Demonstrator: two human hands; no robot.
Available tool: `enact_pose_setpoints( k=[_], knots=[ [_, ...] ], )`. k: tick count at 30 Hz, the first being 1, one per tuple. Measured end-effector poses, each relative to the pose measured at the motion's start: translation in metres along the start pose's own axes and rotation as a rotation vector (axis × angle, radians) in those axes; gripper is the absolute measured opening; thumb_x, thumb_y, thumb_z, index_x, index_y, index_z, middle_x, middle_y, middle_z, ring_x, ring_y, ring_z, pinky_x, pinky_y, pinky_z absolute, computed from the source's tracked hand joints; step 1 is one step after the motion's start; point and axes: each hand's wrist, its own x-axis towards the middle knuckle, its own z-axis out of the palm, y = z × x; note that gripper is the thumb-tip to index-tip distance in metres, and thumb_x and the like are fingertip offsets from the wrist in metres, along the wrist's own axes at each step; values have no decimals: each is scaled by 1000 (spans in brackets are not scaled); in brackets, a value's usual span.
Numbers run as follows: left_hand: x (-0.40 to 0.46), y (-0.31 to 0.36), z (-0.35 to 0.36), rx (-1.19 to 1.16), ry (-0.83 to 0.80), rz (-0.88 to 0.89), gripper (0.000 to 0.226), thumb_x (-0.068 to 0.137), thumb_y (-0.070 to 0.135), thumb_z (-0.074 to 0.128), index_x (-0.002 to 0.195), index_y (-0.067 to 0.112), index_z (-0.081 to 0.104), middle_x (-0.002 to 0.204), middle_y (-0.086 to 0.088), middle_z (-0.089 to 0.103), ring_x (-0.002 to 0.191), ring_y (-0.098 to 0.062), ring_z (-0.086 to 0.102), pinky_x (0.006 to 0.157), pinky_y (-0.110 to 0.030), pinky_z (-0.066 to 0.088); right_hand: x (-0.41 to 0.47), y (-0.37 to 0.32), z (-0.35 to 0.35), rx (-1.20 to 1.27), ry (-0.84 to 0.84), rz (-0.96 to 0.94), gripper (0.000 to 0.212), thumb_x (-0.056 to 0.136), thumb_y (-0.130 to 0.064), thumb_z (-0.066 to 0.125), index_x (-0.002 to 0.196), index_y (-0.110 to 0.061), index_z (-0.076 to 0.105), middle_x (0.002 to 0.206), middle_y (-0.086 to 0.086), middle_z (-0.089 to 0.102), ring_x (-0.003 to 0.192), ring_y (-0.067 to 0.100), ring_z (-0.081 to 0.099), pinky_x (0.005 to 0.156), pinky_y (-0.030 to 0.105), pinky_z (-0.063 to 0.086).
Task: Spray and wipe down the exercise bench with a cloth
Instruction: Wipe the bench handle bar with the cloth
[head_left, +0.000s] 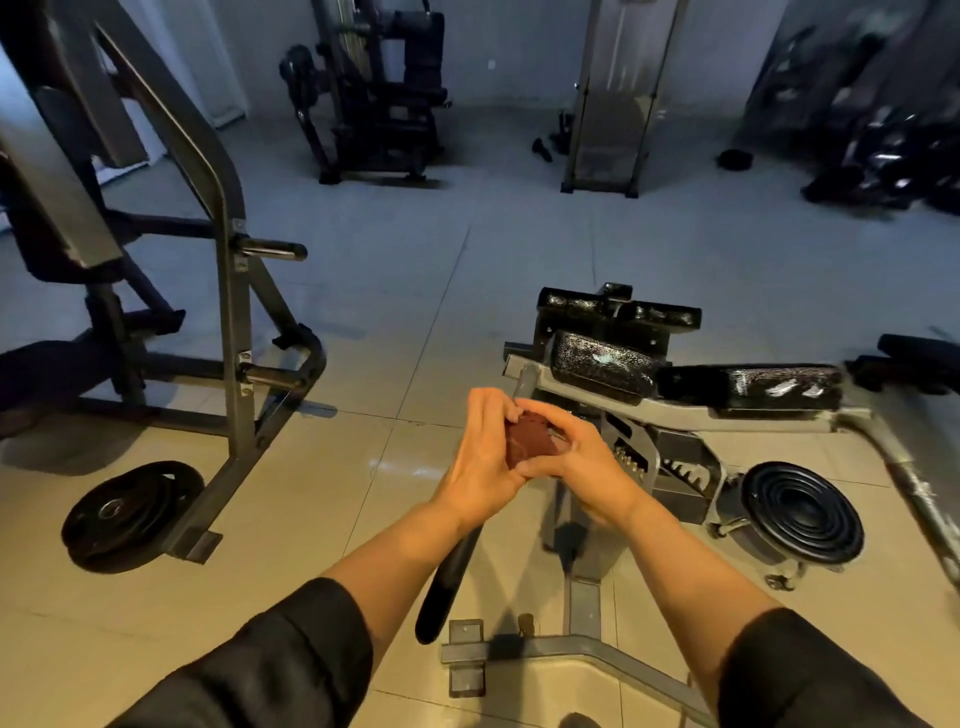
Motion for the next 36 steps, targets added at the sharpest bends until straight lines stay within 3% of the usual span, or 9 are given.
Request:
enact_pose_setpoints(
  k=[2, 5, 9, 14, 19, 23, 28, 32, 36],
  knots=[
    [3, -2, 0, 46, -68, -27, 63, 69, 16, 86, 111, 6, 41, 109, 0, 31, 89, -7, 40, 71, -23, 49, -1, 0, -2, -23, 71, -13, 55, 68, 16, 73, 114, -13, 66, 108, 10, 66, 100, 22, 65, 80, 24, 54],
    [-5, -19, 0, 148, -102, -129, 82, 63, 24, 90, 127, 11, 41, 123, -1, 33, 109, -9, 38, 89, -19, 43, 2, 13, 0, -120, 278, 13, 38, 72, 7, 76, 98, -16, 63, 93, 6, 65, 88, 20, 63, 77, 23, 53],
    [-26, -51, -8, 253, -153, -237, 44, 80, 15, 77, 119, 12, 57, 120, -3, 51, 113, -22, 51, 95, -35, 45, 17, 36, -4, -270, 534, 62, 37, 73, -4, 79, 88, -26, 53, 101, 12, 59, 93, 27, 59, 81, 35, 47],
    [-37, -67, -3, 273, -282, -296, 52, 82, 13, 75, 131, 12, 57, 132, -4, 57, 124, -23, 50, 108, -32, 37, 52, 33, 8, -423, 439, -60, 38, 78, 0, 74, 108, -16, 57, 107, 6, 47, 95, 17, 46, 68, 6, 33],
    [-42, -70, 2, 248, -203, -348, 50, 76, 13, 81, 122, 11, 60, 119, -2, 58, 111, -15, 51, 96, -26, 41, 48, 56, 30, -515, 397, 3, 37, 83, -2, 70, 116, -13, 58, 109, 0, 44, 95, 11, 42, 72, 10, 29],
    [-50, -70, 6, 160, -189, -402, 35, 77, 12, 78, 105, 16, 57, 105, 6, 54, 101, -11, 49, 88, -27, 43, 12, 86, 35, -357, 246, 21, 33, 76, -1, 74, 99, -20, 61, 98, 2, 56, 90, 18, 55, 75, 13, 39],
    [-59, -66, 9, 177, -136, -372, 36, 80, 10, 76, 111, 17, 60, 106, 12, 53, 99, -2, 47, 86, -5, 34, 44, 51, 13, -271, 511, -22, 35, 81, 0, 71, 107, -19, 56, 109, 4, 47, 99, 17, 49, 76, 4, 36],
    [-60, -61, 10, 141, -101, -457, 35, 80, 11, 76, 110, 18, 59, 105, 13, 55, 97, -1, 50, 89, -12, 37, 52, 45, 20, -364, 398, -29, 22, 87, -13, 69, 105, -17, 58, 113, 2, 45, 101, 15, 47, 78, 8, 35],
    [-59, -58, 12, 106, -58, -522, 35, 78, 9, 78, 107, 20, 62, 100, 14, 58, 92, 0, 54, 81, -1, 36, 38, 59, 36, -455, 445, -4, 18, 83, -9, 71, 89, -17, 57, 107, 1, 52, 95, 14, 48, 80, 18, 32]
  ],
)
